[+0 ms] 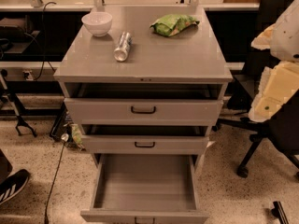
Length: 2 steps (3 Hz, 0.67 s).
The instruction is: Place redbull can into bottom drawer
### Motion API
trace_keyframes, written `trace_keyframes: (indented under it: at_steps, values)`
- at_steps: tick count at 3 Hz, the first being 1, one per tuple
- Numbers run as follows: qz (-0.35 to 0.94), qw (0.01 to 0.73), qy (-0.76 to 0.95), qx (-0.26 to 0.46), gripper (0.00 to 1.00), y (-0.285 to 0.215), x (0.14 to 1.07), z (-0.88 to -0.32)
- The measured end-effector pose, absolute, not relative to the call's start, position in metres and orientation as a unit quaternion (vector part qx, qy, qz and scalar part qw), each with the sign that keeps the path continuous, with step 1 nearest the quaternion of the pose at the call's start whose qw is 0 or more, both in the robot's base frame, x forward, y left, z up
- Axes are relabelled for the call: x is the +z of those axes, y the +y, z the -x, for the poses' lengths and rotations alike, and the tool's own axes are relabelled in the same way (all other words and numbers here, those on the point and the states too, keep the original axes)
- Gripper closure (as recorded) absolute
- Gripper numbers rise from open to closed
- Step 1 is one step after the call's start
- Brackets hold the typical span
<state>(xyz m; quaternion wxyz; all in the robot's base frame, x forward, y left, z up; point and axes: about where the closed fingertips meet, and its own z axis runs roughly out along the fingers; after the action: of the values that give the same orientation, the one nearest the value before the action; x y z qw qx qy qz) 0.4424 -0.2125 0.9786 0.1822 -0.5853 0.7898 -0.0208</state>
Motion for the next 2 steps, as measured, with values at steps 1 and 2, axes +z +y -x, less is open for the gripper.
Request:
trace_keyframes:
  at_steps: [1,2]
  values:
    - [0.559,0.220,0.800,0.011,0.00,-0.195,0.972,-0.461]
    - [0.528,0.289,0.798,0.037,0.00,-0.164,0.968,-0.506]
